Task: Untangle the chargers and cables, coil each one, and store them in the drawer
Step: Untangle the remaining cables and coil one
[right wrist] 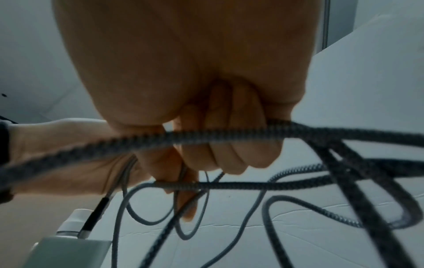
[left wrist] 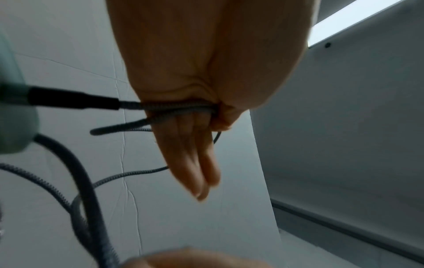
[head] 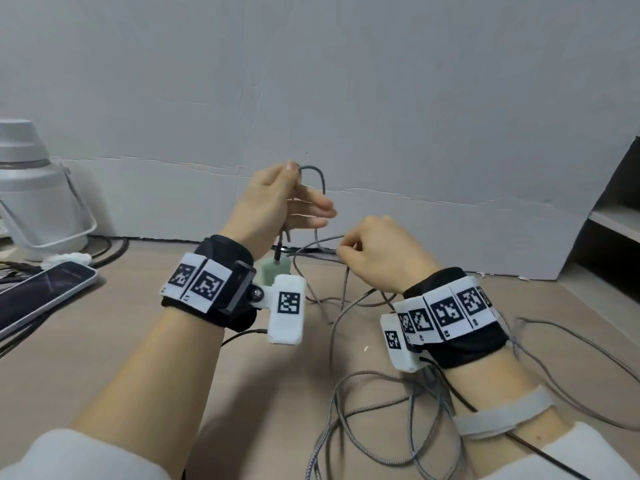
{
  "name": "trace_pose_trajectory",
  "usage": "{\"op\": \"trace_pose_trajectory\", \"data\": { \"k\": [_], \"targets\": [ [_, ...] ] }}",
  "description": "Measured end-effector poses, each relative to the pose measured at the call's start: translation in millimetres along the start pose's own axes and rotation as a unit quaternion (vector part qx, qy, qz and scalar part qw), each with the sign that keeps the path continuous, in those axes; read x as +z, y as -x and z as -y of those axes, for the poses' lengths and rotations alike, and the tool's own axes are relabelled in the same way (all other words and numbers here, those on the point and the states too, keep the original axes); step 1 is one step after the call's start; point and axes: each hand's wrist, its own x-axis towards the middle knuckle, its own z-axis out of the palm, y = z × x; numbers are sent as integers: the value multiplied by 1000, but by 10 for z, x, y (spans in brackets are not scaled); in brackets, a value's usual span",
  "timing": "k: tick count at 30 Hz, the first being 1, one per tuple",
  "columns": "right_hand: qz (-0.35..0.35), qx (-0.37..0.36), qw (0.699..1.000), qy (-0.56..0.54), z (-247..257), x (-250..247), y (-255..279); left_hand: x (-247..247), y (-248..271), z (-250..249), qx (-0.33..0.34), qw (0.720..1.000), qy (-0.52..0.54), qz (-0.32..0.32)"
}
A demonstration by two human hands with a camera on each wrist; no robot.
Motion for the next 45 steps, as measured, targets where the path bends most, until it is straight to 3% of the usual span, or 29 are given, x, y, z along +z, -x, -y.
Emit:
{"op": "trace_pose_trajectory", "data": {
  "k": [4, 6, 11, 15, 19, 24, 30, 32, 35, 38, 41, 43, 45],
  "targets": [
    [32, -67, 995, -66, 74, -82, 47, 112, 62, 14, 0, 994, -69, 82],
    [-3, -93, 990, -108, 86, -119, 44, 156, 68, 47, 14, 986, -140, 91],
    [-129, -34, 964, -229, 98, -162, 42, 244, 33, 99, 77, 948, -294, 91],
    [-120, -17, 948, -294, 115, -181, 52, 242, 20, 105, 125, 914, -380, 61],
    [-48, -4, 947, -318, 66, -252, 95, 157, 29, 34, 113, 937, -325, 60],
    [55, 24, 971, -231, -110, -258, 107, -68, 44, -107, 103, 929, -350, 64],
    [66, 57, 984, -155, -356, -254, 100, -267, 8, -139, 179, 929, -285, -154],
    [75, 66, 985, -138, -443, -260, 110, -421, -38, -156, 174, 925, -241, -238],
    [25, 80, 977, -194, -557, -284, 93, -657, -98, -138, 135, 918, -197, -316],
    [-113, 81, 948, -285, -570, -357, 64, -784, -131, -33, 90, 916, -183, -345],
    [-243, 53, 945, -213, -493, -352, 42, -707, -165, 22, 42, 924, -155, -348],
    [-260, 43, 956, -130, -361, -292, 21, -557, -192, 1, 16, 940, -112, -321],
    [-210, 24, 975, -64, -190, -211, 4, -365, -171, -58, 11, 960, -92, -266]
  ]
}}
